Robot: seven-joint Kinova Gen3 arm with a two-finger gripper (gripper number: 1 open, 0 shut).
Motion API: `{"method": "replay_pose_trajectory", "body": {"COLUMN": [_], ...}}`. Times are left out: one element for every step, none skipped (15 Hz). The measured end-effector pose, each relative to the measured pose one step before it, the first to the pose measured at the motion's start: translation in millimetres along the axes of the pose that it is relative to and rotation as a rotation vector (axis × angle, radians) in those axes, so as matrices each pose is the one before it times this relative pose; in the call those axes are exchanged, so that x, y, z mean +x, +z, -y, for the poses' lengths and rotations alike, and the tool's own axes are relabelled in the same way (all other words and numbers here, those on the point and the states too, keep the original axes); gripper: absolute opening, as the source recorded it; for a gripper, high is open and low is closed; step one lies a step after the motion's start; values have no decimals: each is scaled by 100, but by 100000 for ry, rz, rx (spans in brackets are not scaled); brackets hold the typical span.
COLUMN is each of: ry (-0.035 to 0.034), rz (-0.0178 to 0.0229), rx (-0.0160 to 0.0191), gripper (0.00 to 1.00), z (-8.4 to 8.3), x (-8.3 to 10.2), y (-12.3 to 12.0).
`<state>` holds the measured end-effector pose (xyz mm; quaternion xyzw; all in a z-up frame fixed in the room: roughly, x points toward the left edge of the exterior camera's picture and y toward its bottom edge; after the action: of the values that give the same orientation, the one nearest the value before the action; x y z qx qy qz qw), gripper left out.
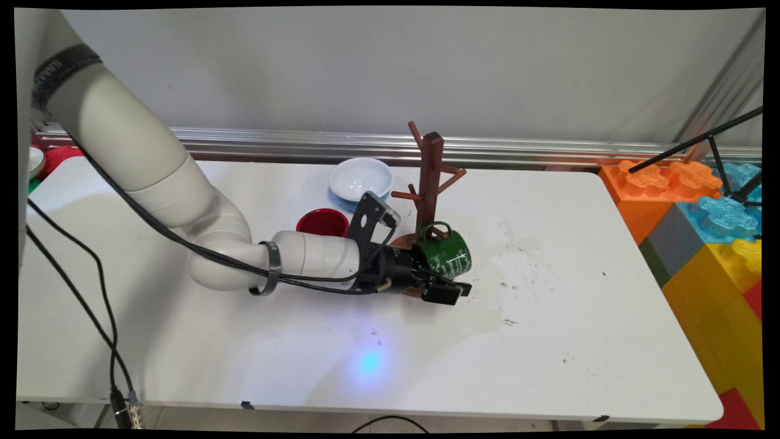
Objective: Pick up the green mug from the rack
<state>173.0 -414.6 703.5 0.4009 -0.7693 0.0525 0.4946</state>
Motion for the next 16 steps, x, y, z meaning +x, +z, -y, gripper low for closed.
{"method": "replay_pose_trajectory", "body": {"ry": [-292, -266, -235, -148, -106, -105, -67, -113, -43, -90, -142, -81, -32, 7, 78, 165], "rz": [47, 83, 88, 98, 166, 153, 127, 149, 71, 151, 148, 67, 37, 5, -23, -44], "rx": [-31, -104, -268, -252, -306, -413, -377, -380, -254, -190, -240, -36, -29, 173, 231, 214], "gripper": [100, 100, 100, 100, 100, 100, 100, 100, 100, 100, 100, 100, 100, 0, 0, 0], "z": [-65, -98, -159, -137, -168, -239, -228, -268, -184, -194, -262, -116, -137, -100, -87, -58], "x": [-2, -17, -18, -24, -35, -16, -2, 11, 19, 8, 8, -7, 12, 14, 42, 67], "y": [170, 147, 128, 60, 28, 13, -23, -71, -62, -108, -177, -108, -115, -148, -127, -108]}}
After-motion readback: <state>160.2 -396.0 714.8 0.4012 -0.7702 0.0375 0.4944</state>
